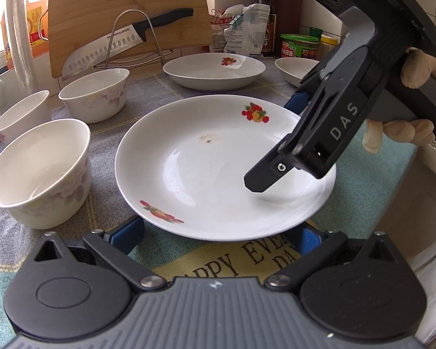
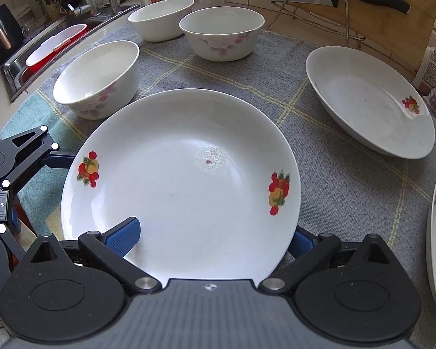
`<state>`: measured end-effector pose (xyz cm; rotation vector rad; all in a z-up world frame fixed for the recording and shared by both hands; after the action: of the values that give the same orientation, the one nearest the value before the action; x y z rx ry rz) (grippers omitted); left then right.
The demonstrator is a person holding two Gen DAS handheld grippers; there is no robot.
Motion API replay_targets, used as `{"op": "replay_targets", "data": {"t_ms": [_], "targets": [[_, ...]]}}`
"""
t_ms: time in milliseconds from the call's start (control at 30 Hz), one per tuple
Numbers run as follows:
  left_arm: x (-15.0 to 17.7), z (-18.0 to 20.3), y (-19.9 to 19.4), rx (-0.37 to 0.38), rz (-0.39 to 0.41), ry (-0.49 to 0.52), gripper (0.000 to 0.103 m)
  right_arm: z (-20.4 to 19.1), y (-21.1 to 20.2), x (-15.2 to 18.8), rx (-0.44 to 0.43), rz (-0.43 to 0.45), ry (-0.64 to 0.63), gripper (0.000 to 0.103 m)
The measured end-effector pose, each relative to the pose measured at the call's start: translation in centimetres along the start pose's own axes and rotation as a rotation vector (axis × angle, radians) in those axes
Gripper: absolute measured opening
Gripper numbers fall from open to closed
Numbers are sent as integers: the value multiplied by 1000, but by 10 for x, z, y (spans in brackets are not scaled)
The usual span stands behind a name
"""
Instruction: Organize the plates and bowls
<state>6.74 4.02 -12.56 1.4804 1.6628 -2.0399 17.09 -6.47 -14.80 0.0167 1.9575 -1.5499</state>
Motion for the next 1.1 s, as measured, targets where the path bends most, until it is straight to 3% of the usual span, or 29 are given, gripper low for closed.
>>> {"op": "replay_targets", "data": {"t_ms": [667,1100], "targets": [[-3,-2,2,47,-8,54,103,19,1,-20,-145,23,79,103],[-5,-5,3,69,-11,73,103,27,3,-30,-161,28,87,93]]}}
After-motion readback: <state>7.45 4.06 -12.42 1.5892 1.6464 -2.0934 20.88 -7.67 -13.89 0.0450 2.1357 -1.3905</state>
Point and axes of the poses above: each gripper's, at about its wrist camera, not at the fingertips, and y roughly the way its jaws point, z to its right, x to its underside, the point moved 3 cm from there along y, roughly the way its jaws point, and after that the axes turned 6 degrees about y, right-handed, at the moved point
